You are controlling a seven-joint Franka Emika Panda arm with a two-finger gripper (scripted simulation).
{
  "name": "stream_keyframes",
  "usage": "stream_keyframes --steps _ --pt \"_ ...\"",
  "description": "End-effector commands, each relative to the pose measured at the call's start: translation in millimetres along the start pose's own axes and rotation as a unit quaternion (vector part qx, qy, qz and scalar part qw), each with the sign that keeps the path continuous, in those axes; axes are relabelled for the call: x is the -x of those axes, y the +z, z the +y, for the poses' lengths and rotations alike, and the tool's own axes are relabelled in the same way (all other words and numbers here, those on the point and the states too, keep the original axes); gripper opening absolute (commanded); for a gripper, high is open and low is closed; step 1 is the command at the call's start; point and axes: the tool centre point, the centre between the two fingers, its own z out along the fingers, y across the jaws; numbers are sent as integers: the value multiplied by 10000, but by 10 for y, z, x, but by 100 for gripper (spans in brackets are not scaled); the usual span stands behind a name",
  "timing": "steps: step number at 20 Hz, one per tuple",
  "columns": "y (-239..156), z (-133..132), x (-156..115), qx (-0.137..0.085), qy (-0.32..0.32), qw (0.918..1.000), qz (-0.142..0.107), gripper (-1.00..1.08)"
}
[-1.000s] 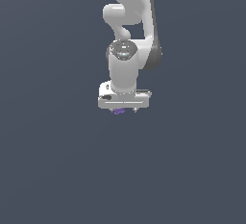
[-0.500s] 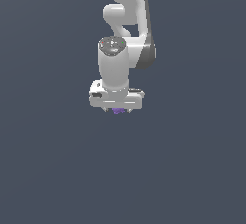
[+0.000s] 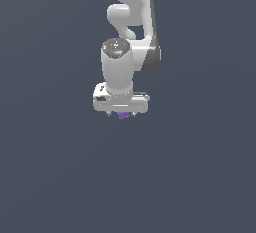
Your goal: Pick up the object and move it to a goal position.
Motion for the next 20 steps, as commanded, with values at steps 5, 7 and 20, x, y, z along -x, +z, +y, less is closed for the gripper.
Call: stream_keyframes --steps 5,7,20 --pt "138 22 168 12 -319 9995 -15 100" --pt "200 31 250 17 -472 9989 -22 100" --pt "625 73 937 32 -1652 9862 -70 100"
